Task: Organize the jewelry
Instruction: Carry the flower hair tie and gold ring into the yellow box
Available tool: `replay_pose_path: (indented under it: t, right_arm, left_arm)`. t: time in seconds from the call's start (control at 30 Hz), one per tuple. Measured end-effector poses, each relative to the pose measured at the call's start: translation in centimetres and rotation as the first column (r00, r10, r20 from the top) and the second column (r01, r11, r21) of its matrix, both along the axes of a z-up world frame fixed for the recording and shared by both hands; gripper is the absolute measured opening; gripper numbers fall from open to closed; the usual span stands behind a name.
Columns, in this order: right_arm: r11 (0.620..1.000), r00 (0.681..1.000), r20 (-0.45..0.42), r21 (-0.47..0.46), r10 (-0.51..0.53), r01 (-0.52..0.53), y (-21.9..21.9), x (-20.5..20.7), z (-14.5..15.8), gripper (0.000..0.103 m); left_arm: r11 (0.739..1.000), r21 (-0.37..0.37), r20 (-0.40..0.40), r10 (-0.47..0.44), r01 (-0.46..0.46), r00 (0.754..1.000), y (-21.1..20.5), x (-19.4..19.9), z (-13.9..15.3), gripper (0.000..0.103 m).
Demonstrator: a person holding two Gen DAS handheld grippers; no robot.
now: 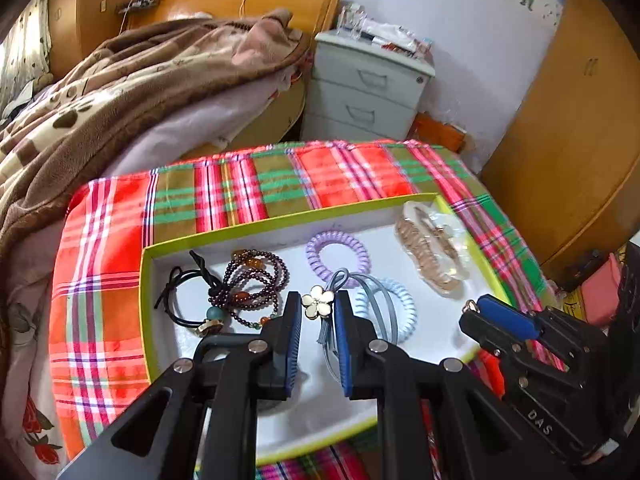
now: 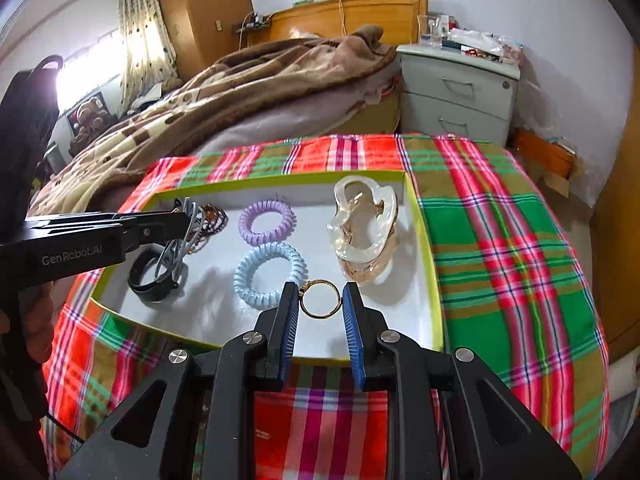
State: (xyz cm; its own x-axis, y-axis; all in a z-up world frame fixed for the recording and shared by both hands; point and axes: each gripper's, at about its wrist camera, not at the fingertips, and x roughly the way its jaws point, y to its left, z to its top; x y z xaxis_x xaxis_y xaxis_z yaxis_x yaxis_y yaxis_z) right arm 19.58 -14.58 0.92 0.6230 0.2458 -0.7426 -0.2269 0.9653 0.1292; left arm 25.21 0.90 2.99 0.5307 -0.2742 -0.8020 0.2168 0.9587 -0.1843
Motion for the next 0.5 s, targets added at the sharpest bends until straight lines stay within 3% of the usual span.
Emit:
replay_pose_path:
  t: [0.5]
  right_arm:
    - [0.995,0.998,-0.055,-0.096,0.006,-0.011,0.8,1.8,-1.8,0.023]
  left_arm:
    - [0.999,0.043,-0.064,-0.011,0.014,0.998,-0.9,1.9,-2.9,0.017]
